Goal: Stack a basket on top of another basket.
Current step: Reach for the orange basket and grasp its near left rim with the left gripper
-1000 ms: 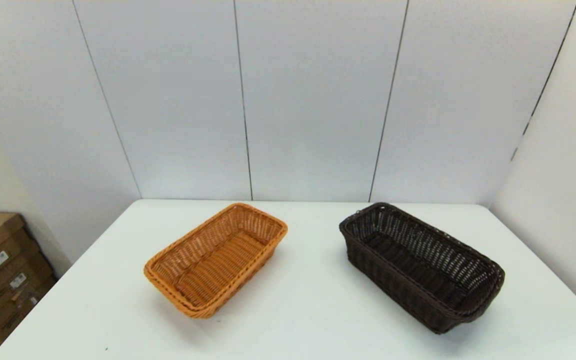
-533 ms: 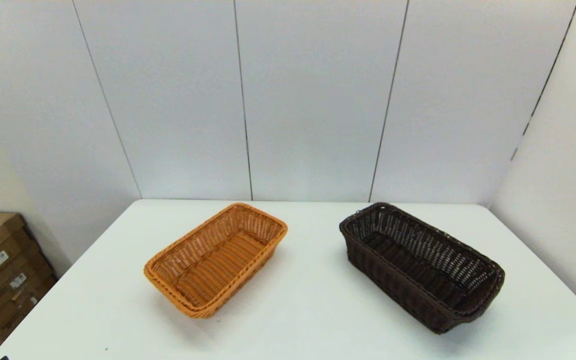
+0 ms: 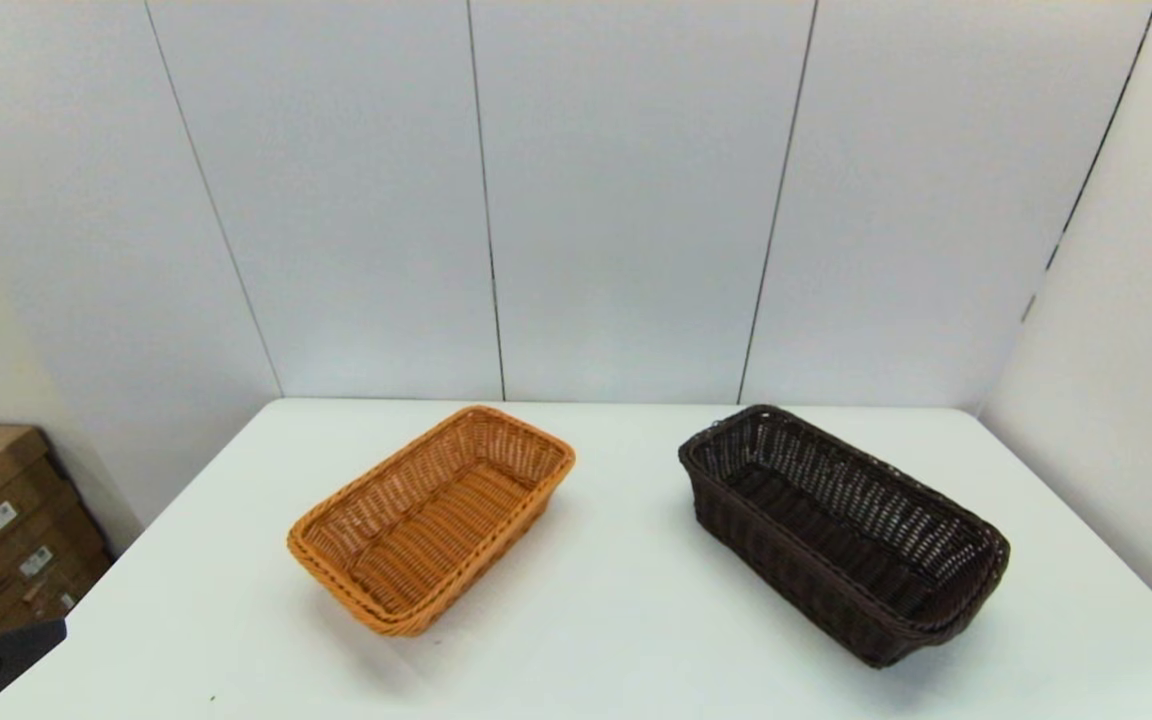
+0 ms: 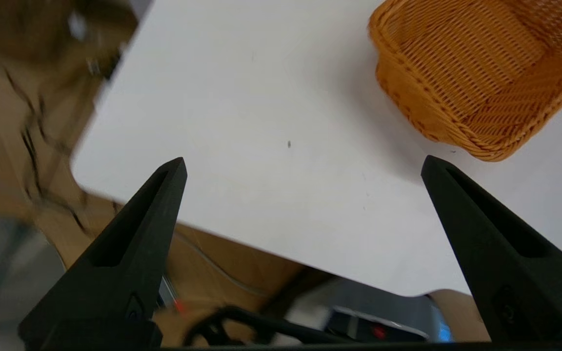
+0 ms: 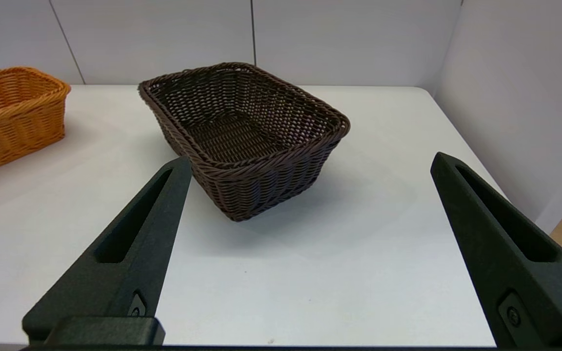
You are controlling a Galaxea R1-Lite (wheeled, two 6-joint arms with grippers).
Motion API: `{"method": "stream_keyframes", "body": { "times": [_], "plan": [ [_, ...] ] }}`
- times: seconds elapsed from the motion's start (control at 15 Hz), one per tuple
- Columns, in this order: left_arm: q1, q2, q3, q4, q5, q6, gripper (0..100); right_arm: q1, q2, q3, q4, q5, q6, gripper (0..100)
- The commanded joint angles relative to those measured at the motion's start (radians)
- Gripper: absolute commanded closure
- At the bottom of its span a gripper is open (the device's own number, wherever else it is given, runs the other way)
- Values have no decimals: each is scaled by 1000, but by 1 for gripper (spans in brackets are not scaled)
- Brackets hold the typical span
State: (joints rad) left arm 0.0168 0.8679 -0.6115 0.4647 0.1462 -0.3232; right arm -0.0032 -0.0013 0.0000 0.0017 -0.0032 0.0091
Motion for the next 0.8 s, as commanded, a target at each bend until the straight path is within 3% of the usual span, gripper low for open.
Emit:
{"method": "stream_keyframes", "body": {
  "times": [0.07, 0.27, 0.53, 0.8],
  "plan": [
    [-14, 168, -11, 25, 0, -281, 0, 0, 1, 0, 0, 0, 0, 0],
    [-104, 230, -34, -26, -2, -514, 0, 0, 1, 0, 0, 0, 0, 0],
    [-218, 276, -39, -100, -28, -721, 0, 0, 1, 0, 0, 0, 0, 0],
    [-248, 405, -68, -141, -30, -835, 0, 0, 1, 0, 0, 0, 0, 0]
  ]
}}
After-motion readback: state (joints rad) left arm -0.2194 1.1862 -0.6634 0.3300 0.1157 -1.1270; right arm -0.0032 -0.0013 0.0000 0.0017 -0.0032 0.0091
